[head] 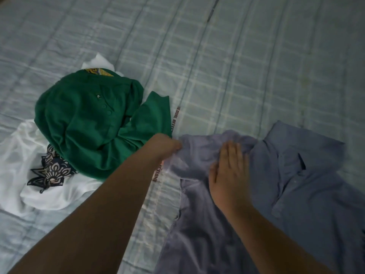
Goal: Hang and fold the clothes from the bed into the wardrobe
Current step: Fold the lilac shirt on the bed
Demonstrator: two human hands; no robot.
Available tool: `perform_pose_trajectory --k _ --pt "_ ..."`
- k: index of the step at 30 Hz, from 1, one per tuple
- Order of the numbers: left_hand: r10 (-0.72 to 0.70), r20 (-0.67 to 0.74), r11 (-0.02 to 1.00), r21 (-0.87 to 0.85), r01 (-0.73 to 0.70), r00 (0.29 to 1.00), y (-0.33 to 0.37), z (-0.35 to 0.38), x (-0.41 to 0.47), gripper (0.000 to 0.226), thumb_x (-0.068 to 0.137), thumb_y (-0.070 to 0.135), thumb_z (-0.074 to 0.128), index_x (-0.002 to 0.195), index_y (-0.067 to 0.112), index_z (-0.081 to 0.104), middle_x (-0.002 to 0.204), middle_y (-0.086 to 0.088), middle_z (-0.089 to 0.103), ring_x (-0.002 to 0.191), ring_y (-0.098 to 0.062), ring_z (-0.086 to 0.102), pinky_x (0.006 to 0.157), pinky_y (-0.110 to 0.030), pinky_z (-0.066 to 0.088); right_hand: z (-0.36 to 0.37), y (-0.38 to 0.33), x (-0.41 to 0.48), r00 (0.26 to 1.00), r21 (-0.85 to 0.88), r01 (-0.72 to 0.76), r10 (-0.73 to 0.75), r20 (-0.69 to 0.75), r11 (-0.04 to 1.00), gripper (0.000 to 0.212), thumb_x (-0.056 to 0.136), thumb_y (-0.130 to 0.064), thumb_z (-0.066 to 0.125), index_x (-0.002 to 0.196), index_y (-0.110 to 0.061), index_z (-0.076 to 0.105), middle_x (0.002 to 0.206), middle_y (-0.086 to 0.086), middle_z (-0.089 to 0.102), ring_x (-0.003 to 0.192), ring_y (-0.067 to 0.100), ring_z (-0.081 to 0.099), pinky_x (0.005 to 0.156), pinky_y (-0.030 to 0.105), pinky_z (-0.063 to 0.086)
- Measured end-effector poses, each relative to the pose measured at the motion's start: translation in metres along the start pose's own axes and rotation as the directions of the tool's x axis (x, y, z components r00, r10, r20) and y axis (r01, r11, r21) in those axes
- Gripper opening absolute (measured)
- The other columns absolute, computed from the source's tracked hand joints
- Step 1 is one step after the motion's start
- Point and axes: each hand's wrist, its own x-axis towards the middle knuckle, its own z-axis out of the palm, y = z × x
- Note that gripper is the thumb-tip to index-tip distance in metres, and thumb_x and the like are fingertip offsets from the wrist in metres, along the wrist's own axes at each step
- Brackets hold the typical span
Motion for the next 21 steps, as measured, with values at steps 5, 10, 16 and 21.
perform_pose_trajectory --k 5,10,16,21 --pt "0.492 -0.105 0.851 0.27 -0.451 0.864 -0.004 0.003 -0.008 0.021 0.098 0.022 0.052 0.078 0.021 0.046 0.068 0.006 0.048 0.057 0.0 0.046 0.056 -0.016 0.038 0.028 -0.008 0.011 0.993 -0.106 -0.049 0.06 0.103 0.993 0.073 0.098 -0.049 0.023 0.156 -0.005 0.019 0.165 0.016 0.014 0.153 0.031 0.011 0.121 0.056 0.011" --pt "0.578 -0.238 0.805 0.32 -0.499 0.781 -0.027 0.004 -0.003 0.006 0.102 0.021 0.049 0.099 0.023 0.044 0.078 0.008 0.056 0.065 -0.004 0.054 0.056 -0.024 0.038 0.042 -0.018 0.021 0.988 -0.126 -0.092 0.107 0.115 0.988 0.077 0.096 -0.052 0.027 0.158 -0.008 0.015 0.165 0.017 0.009 0.153 0.034 0.006 0.118 0.062 0.009" --pt "0.609 -0.284 0.791 0.294 -0.537 0.741 -0.03 0.001 -0.001 0.037 0.099 0.013 0.053 0.134 0.026 0.054 0.119 0.013 0.059 0.098 0.005 0.05 0.074 0.005 0.033 0.042 -0.034 0.028 0.988 -0.102 -0.072 0.085 0.131 0.992 0.077 0.093 -0.058 0.029 0.157 -0.015 0.022 0.166 0.009 0.015 0.152 0.037 0.008 0.111 0.073 0.006" --pt "0.54 -0.269 0.83 0.327 -0.452 0.797 -0.028 0.004 -0.01 0.04 0.099 0.015 0.051 0.138 0.021 0.056 0.13 0.002 0.064 0.111 -0.014 0.058 0.089 -0.019 0.04 0.045 -0.041 0.03 0.982 -0.098 -0.072 0.087 0.167 0.993 0.078 0.094 -0.057 0.028 0.158 -0.014 0.015 0.167 0.009 0.008 0.152 0.037 0.003 0.11 0.073 0.006"
